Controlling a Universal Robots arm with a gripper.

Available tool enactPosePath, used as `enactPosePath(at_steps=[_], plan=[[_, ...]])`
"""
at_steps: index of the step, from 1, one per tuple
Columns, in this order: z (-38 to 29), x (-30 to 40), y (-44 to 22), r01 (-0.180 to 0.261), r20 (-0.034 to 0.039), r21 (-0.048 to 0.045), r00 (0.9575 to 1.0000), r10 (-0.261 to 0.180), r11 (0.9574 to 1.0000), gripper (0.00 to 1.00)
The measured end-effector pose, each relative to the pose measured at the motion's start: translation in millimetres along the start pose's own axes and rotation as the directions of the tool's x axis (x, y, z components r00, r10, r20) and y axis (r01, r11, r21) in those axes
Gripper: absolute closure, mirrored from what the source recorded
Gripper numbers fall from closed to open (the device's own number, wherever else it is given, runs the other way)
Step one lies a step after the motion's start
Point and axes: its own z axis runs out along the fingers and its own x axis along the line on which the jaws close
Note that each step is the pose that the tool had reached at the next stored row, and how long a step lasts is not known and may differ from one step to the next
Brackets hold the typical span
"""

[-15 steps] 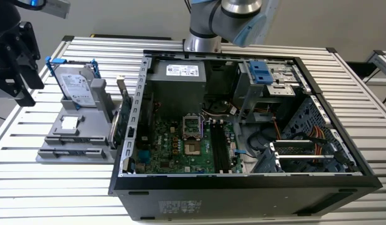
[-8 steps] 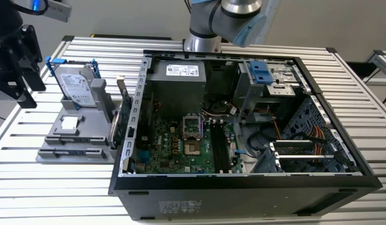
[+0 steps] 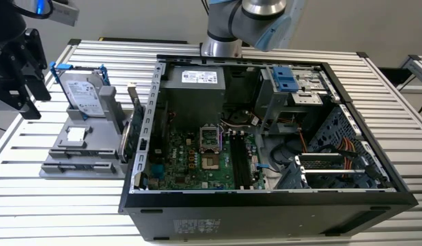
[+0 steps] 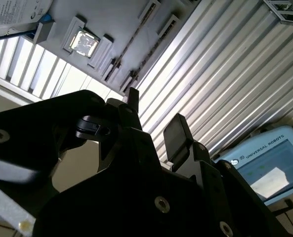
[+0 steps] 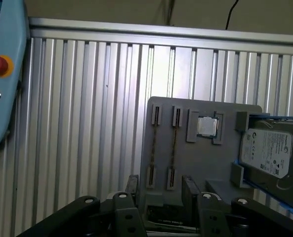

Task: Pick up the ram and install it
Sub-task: 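Pick up the ram and move it above insertion slot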

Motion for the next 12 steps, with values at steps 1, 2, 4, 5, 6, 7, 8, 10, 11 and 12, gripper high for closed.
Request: enactPosePath(at_steps=[1, 2, 4, 5, 6, 7, 8, 10, 11, 12], plan=[[0.2, 0.0, 0.0, 0.000, 0.0000, -0.0001, 1.0000, 0.000, 1.0000, 0.00], [0.4, 0.0, 0.0, 0.000, 0.0001, 0.0000, 1.0000, 0.000, 1.0000, 0.00], [0.9, 0.0, 0.0, 0.000, 0.0005, 0.0000, 1.0000, 0.000, 1.0000, 0.00], [1.2, 0.0, 0.0, 0.000, 0.0006, 0.0001, 1.0000, 0.000, 1.0000, 0.00], [1.2, 0.0, 0.0, 0.000, 0.0005, 0.0000, 1.0000, 0.000, 1.0000, 0.00], [1.2, 0.0, 0.0, 0.000, 0.0005, -0.0001, 1.0000, 0.000, 1.0000, 0.00], [1.4, 0.0, 0.0, 0.000, 0.0004, -0.0002, 1.0000, 0.000, 1.0000, 0.00], [2.3, 0.0, -0.2, 0.000, 0.0006, 0.0001, 1.0000, 0.000, 1.0000, 0.00], [2.7, 0.0, -0.1, 0.000, 0.0005, -0.0001, 1.0000, 0.000, 1.0000, 0.00], [3.2, 0.0, -0.2, 0.000, 0.0005, 0.0000, 1.0000, 0.000, 1.0000, 0.00]])
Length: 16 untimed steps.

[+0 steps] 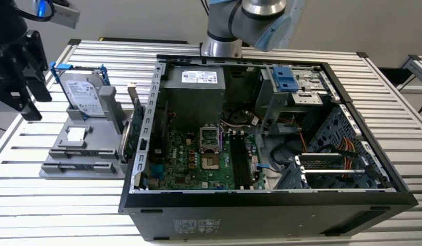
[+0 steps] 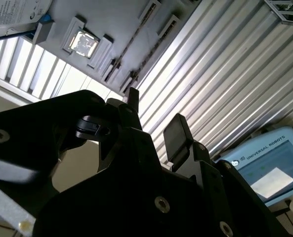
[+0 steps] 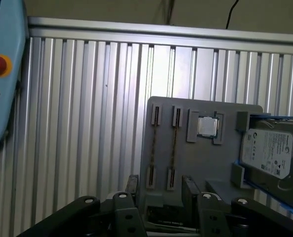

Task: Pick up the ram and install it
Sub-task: 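Pick up the ram and move it above insertion slot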

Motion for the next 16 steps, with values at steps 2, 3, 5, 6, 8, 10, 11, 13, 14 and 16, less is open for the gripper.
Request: enactPosePath(at_steps=[2, 3, 5, 6, 8, 10, 11, 13, 14, 16], plan=[[1.4, 0.0, -0.1, 0.000, 0.0001, 0.0001, 1.0000, 0.000, 1.0000, 0.00], [2.1, 0.0, -0.1, 0.000, 0.0000, 0.0000, 1.0000, 0.000, 1.0000, 0.00], [3.3, -0.2, 0.0, 0.000, 0.0000, 0.0000, 1.0000, 0.000, 1.0000, 0.00], [3.7, -0.2, -0.1, 0.000, 0.0000, -0.0001, 1.0000, 0.000, 1.0000, 0.00], [4.5, -0.2, -0.1, -0.001, -0.0001, -0.0001, 1.0000, 0.001, 1.0000, 0.00], [5.2, -0.2, -0.2, -0.001, -0.0001, -0.0001, 1.0000, 0.001, 1.0000, 0.00], [5.5, -0.2, -0.2, -0.001, -0.0002, -0.0001, 1.0000, 0.001, 1.0000, 0.00], [6.3, -0.2, -0.3, -0.001, -0.0006, -0.0001, 1.0000, 0.001, 1.0000, 0.00], [6.7, -0.2, -0.3, -0.001, -0.0010, -0.0001, 1.0000, 0.001, 1.0000, 0.00], [7.4, -0.3, -0.3, -0.001, -0.0017, -0.0002, 1.0000, 0.001, 1.0000, 0.00]])
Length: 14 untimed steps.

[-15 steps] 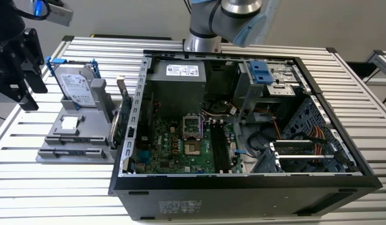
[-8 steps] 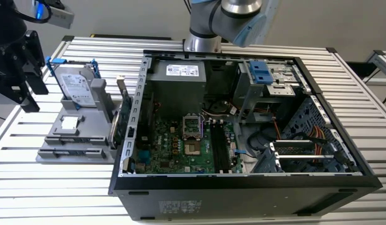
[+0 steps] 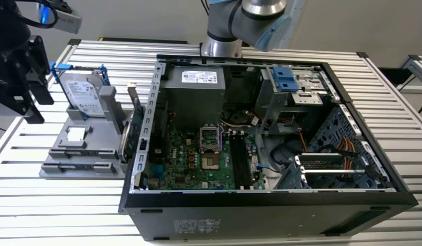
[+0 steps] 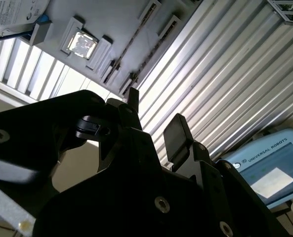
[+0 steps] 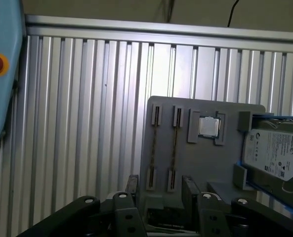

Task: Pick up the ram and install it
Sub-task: 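Pick up the ram and move it above insertion slot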

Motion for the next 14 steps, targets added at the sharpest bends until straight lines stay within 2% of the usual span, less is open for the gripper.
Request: enactPosePath(at_steps=[14], plan=[[5.4, -0.5, -0.2, 0.000, -0.0043, -0.0004, 1.0000, 0.000, 1.0000, 0.00]])
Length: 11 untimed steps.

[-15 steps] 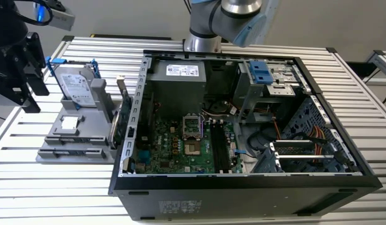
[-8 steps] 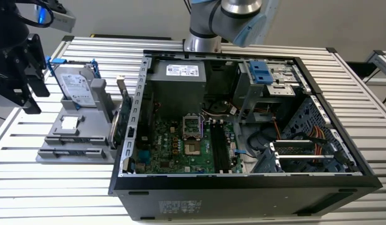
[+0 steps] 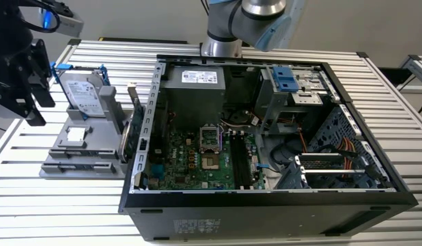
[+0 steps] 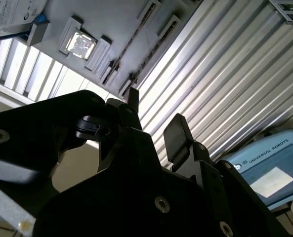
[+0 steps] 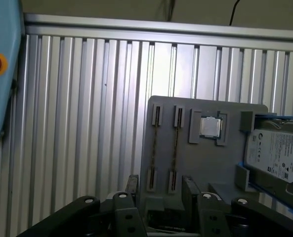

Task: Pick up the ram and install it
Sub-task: 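Pick up the ram and move it above insertion slot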

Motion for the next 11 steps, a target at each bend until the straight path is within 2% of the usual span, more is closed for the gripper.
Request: enactPosePath(at_steps=[11], plan=[[4.6, -1.3, -0.3, 0.000, -0.0109, -0.0005, 0.9999, 0.000, 1.0000, 0.00]])
